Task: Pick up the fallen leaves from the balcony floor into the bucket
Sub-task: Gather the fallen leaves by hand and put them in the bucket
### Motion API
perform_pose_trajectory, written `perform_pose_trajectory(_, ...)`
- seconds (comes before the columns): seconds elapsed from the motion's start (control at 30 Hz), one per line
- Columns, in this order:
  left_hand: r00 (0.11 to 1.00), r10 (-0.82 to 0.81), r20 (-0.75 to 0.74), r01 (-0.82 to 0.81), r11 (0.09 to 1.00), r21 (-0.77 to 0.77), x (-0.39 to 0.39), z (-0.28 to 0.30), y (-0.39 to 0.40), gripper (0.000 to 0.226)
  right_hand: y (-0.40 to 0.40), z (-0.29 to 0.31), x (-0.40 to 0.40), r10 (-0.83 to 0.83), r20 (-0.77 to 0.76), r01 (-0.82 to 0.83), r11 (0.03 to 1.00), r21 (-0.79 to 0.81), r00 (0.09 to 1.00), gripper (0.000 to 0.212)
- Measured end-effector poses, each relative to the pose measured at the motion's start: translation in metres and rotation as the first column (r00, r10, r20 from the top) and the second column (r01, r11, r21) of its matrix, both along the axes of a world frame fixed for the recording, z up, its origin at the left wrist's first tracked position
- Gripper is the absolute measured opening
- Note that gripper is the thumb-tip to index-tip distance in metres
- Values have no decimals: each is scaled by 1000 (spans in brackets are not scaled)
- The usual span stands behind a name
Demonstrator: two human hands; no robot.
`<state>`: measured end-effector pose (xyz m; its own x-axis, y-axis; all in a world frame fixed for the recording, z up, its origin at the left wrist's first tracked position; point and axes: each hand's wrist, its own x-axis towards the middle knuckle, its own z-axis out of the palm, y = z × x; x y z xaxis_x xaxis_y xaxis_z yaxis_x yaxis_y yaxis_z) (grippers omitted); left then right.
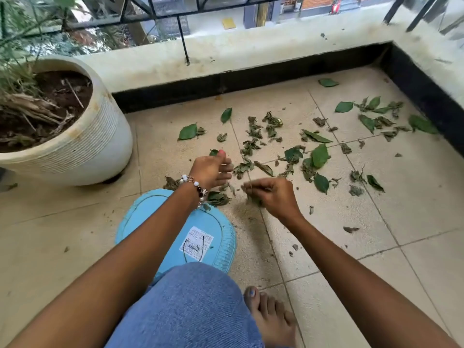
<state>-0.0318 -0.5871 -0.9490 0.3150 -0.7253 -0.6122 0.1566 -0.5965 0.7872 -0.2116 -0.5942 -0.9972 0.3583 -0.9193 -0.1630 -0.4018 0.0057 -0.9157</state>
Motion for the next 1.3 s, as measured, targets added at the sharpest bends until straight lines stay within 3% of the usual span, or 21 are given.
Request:
perform_pose_trajectory(0.07,991,-37,-132,45,997,60,-4,4,5,53,-9,22,19,-45,126,39,998,46,991,19)
perform_pose_trajectory(0.17,890,110,-443,-61,991,123,-9,12,6,58,-9,41,54,-3,112,5,1000,-19,994,23)
perform_pose_trajectory(0.23,807,276,-523,-219,961,169,-4,16,2,49,-7,45,70,127,-56,-137,960,-244,990,26)
perform_pose_trajectory(0.27,791,341,-507,-290,940,180,1,15,1,42,-9,42,74,221,-204,-284,885,-369,954,25)
perform_pose_trajectory(0.33,816,417,-400,-382,909,169,17,11,1,33,-19,39,78,395,-374,-526,767,-368,839,23)
perform_pose_trajectory(0.37,832,437,-341,-408,899,156,24,8,2,31,-24,40,77,457,-321,-545,787,-289,830,24)
perform_pose_trajectory(0.4,838,455,-300,-435,890,135,33,6,2,32,-30,43,76,469,-125,-485,858,-171,874,25)
perform_pose_trajectory(0.43,839,467,-279,-454,884,114,41,5,2,33,-34,45,74,392,103,-388,920,-61,914,26)
perform_pose_trajectory(0.47,836,479,-266,-471,877,99,50,4,2,35,-39,40,72,287,211,-294,956,3,934,27)
perform_pose_trajectory(0.5,830,494,-258,-488,868,91,59,3,1,38,-44,31,71,252,159,-256,967,8,955,28)
perform_pose_trajectory(0.53,822,509,-256,-504,859,90,67,2,1,39,-46,21,70,290,-5,-290,957,-21,957,29)
perform_pose_trajectory(0.57,808,527,-262,-523,847,93,75,0,1,40,-46,8,72,367,-219,-386,921,-49,904,32)
perform_pose_trajectory(0.63,781,555,-287,-550,828,106,87,-4,3,42,-38,-22,75,503,-557,-638,768,-64,661,43)
perform_pose_trajectory(0.7,748,575,-332,-567,813,131,93,-7,5,43,-25,-42,76,513,-737,-781,623,-32,440,51)
perform_pose_trajectory(0.73,727,585,-360,-577,804,142,96,-8,7,43,-21,-50,76,492,-772,-814,578,-58,404,52)
perform_pose_trajectory(0.9,664,602,-444,-604,781,157,105,-10,6,43,-25,-62,73,512,-708,-866,390,-313,486,29)
perform_pose_trajectory(1.03,663,596,-453,-621,776,111,117,-8,6,42,-45,-29,99,547,-590,-781,568,-259,594,21)
perform_pose_trajectory(1.1,670,601,-436,-629,771,97,129,-6,7,42,-52,-17,122,597,-531,-783,571,-247,602,24)
perform_pose_trajectory(1.2,689,618,-378,-634,767,99,143,-9,10,41,-52,-15,164,654,-621,-894,403,-198,432,40)
perform_pose_trajectory(1.3,715,627,-309,-632,769,96,150,-13,13,39,-46,-21,195,597,-784,-978,196,-67,173,55)
